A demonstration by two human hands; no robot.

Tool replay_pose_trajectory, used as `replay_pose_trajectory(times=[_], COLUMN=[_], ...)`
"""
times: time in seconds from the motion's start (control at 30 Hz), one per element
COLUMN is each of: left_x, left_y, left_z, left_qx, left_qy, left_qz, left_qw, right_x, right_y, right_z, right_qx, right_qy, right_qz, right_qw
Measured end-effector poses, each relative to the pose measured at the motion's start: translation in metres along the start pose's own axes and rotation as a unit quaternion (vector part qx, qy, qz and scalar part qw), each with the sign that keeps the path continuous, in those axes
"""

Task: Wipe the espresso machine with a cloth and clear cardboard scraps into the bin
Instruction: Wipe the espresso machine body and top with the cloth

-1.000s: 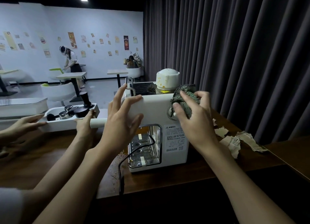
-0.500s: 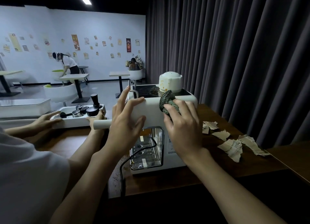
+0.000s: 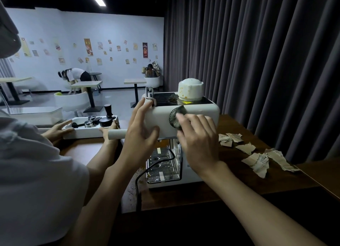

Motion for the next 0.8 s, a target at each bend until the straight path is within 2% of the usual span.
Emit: replay_pose_trajectory(times=[0.1,0.17,0.4,0.47,0.57,0.6,0.7,0.73,0.8], left_x=[0.006,0.008,0.018,0.018,0.021,0.020,0.018,0.019,0.019], left_y=[0.000,0.000,-0.005,-0.008,-0.010,-0.011,-0.012,-0.013,-0.014], left_z=[0.003,0.004,0.007,0.005,0.004,0.004,0.004,0.004,0.003], left_qx=[-0.009,-0.012,-0.016,-0.027,-0.029,-0.027,-0.029,-0.032,-0.033], left_qy=[-0.021,-0.023,-0.042,-0.050,-0.077,-0.079,-0.091,-0.095,-0.099], left_qz=[0.030,0.041,0.087,0.102,0.123,0.121,0.120,0.122,0.124], left_qw=[0.999,0.999,0.995,0.993,0.989,0.989,0.988,0.987,0.987], right_x=[0.010,0.012,0.000,0.014,0.033,0.030,0.016,0.020,0.040], right_y=[0.007,0.011,0.017,0.023,0.025,0.024,0.022,0.023,0.030], right_z=[0.010,0.015,0.013,0.013,0.013,0.010,0.003,0.005,0.014], right_qx=[0.022,0.040,0.020,0.046,0.080,0.074,0.038,0.041,0.076], right_qy=[-0.039,-0.026,0.158,0.137,0.046,0.049,0.128,0.128,0.068], right_qz=[0.020,-0.008,-0.176,-0.162,-0.136,-0.139,-0.155,-0.149,-0.134], right_qw=[0.999,0.999,0.971,0.976,0.986,0.986,0.979,0.980,0.986])
Point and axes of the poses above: each hand's wrist, its own z-axis away from the middle knuckle, its own y-axis out of the palm, x = y × z, the point moved 8 cm from there along -z, towards the middle knuckle, and after that the axes turned 12 degrees about y, right-handed, at the moved point
